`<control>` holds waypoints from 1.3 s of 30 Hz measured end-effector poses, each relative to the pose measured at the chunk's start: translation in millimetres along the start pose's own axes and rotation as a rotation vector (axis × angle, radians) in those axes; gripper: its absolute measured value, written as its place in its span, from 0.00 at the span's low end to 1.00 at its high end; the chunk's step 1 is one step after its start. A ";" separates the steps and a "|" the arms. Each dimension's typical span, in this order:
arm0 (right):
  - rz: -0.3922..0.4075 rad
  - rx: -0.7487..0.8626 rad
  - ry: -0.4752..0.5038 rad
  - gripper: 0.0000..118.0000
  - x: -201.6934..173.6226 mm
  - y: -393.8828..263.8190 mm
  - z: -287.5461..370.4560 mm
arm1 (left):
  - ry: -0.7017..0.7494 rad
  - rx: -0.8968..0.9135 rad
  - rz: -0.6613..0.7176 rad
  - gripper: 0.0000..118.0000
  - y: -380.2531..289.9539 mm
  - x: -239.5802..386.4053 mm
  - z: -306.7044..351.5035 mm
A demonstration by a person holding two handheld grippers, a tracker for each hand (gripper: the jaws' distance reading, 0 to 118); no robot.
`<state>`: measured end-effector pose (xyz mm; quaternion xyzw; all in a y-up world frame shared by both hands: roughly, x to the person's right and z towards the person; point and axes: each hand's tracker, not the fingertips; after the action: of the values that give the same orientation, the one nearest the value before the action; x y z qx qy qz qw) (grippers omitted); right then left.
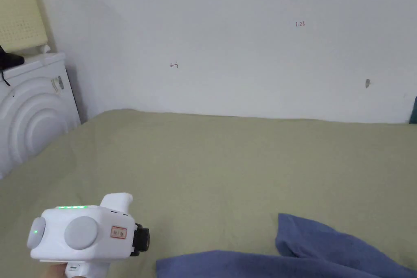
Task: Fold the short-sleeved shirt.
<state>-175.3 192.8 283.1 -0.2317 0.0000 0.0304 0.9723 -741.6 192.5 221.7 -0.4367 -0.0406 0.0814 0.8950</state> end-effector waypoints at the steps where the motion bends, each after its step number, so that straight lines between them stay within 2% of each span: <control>1: 0.006 -0.002 0.000 0.00 0.4 -0.4 0.0 | -0.008 -0.008 0.001 0.10 3.5 0.5 -10.2; 2: 0.012 -0.004 -0.003 0.00 0.8 -0.3 0.1 | -0.023 -0.023 -0.001 0.35 8.1 0.9 -22.8; 3: 0.019 -0.005 -0.007 0.00 2.0 -0.2 0.3 | -0.033 -0.042 0.002 0.69 11.6 3.3 -36.1; 4: 0.023 -0.006 -0.011 0.00 3.3 0.3 1.3 | -0.044 -0.075 0.013 0.98 15.5 3.9 -49.4; 5: 0.026 -0.007 -0.018 0.00 5.8 0.6 1.5 | -0.065 -0.146 0.029 1.00 19.2 4.3 -67.8; 8: 0.021 -0.009 -0.024 0.00 13.2 -0.2 2.1 | -0.134 -0.186 0.084 0.98 22.4 4.8 -104.5; 11: 0.012 -0.025 -0.035 0.00 18.7 -2.5 -0.2 | -0.034 -0.215 0.094 0.97 20.4 4.9 -138.0; 13: 0.013 -0.034 -0.040 0.00 21.1 -5.9 -2.7 | -0.002 -0.249 0.104 0.92 17.3 4.5 -156.8; 15: 0.017 -0.046 -0.045 0.00 23.3 -7.9 -6.0 | -0.030 -0.324 0.116 0.90 10.2 4.3 -169.7; 16: 0.018 -0.051 -0.047 0.00 23.6 -8.3 -7.0 | -0.032 -0.337 0.119 0.86 7.4 5.4 -171.8; 17: 0.018 -0.056 -0.049 0.00 24.1 -9.1 -8.5 | 0.038 -0.285 0.077 0.81 6.6 10.8 -164.6; 18: 0.016 -0.060 -0.051 0.00 24.7 -10.2 -9.9 | 0.084 -0.262 0.050 0.68 7.5 15.3 -158.6; 19: 0.014 -0.062 -0.050 0.00 25.6 -11.8 -11.5 | 0.119 -0.254 0.023 0.27 7.6 16.9 -153.1; 20: 0.010 -0.065 -0.048 0.00 27.4 -15.1 -14.8 | 0.094 -0.248 0.026 0.02 8.3 16.4 -150.6; 21: 0.006 -0.071 -0.047 0.00 28.3 -17.0 -17.3 | -0.007 -0.241 0.050 0.02 9.3 14.2 -146.1; 23: -0.006 -0.089 -0.042 0.00 29.4 -21.2 -21.4 | -0.089 -0.266 0.121 0.02 13.6 13.6 -140.7; 27: -0.053 -0.113 -0.020 0.00 42.0 -32.5 -29.0 | -0.084 -0.200 0.013 0.02 18.5 35.6 -119.7; 28: -0.067 -0.122 -0.012 0.04 42.9 -32.4 -27.9 | -0.097 -0.193 0.017 0.02 20.6 37.5 -115.1; 29: -0.080 -0.141 0.004 0.12 45.2 -33.1 -28.3 | -0.113 -0.183 0.020 0.02 23.4 38.5 -110.6; 30: -0.088 -0.158 0.011 0.28 48.8 -34.4 -29.2 | -0.121 -0.173 0.021 0.02 26.1 39.6 -106.0; 31: -0.096 -0.166 0.019 0.63 51.8 -36.4 -29.9 | -0.122 -0.160 0.020 0.02 27.5 43.4 -102.8; 32: -0.104 -0.181 0.035 0.86 56.1 -40.6 -32.4 | -0.125 -0.149 0.019 0.02 29.8 45.0 -98.6; 33: -0.112 -0.213 0.059 0.97 58.5 -44.2 -35.0 | -0.128 -0.133 0.017 0.02 31.7 45.9 -94.0; 37: -0.143 -0.266 0.118 0.95 58.6 -51.4 -37.5 | -0.150 -0.076 0.042 0.02 38.8 43.0 -83.3; 39: -0.163 -0.304 0.114 0.95 58.5 -57.7 -46.3 | -0.165 -0.051 0.070 0.02 42.3 38.1 -81.1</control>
<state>-112.9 123.9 266.9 -0.3765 0.0317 -0.0619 0.9238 -697.1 162.2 138.5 -0.4524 -0.1008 0.1472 0.8738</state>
